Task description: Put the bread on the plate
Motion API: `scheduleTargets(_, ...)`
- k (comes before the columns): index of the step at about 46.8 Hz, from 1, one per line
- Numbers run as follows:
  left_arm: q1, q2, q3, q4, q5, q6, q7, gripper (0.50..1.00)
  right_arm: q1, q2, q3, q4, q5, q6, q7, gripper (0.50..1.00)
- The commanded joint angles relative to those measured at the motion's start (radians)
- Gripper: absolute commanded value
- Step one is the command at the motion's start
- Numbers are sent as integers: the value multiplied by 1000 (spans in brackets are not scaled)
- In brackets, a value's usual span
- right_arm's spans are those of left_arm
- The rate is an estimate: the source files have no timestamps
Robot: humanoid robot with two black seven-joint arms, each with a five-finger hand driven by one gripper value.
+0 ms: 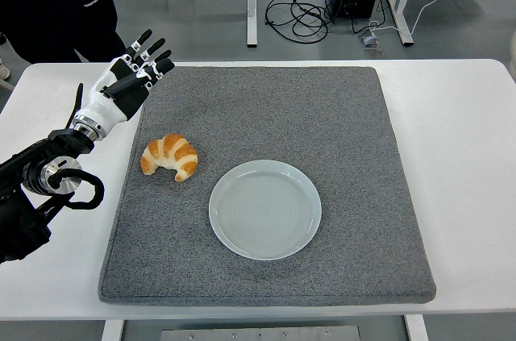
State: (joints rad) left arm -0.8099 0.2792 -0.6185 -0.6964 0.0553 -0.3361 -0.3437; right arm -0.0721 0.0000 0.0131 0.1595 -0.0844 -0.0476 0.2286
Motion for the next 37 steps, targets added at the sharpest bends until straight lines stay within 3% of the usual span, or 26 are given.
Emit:
scheduleTargets(1,-3,0,6,0,1,0,-1,957,0,0,-1,0,0,0,0,1000)
scheduleTargets(6,-14,3,14,-2,14,11,0,925,0,0,1,0,0,0,0,1000)
scheduleTargets(15,-37,32,48,-28,46,37,3,825,0,0,1,0,0,0,0,1000)
scheduleTargets(20,-41,75,59,-86,52,40,8,825,0,0,1,0,0,0,0,1000)
scheduleTargets(27,-55,189,109,-239,81,72,15,834,0,0,2,0,0,0,0,1000)
scheduleTargets(37,-172,347,243,-342,98,66,28,892,0,0,1,2,0,0,0,1000)
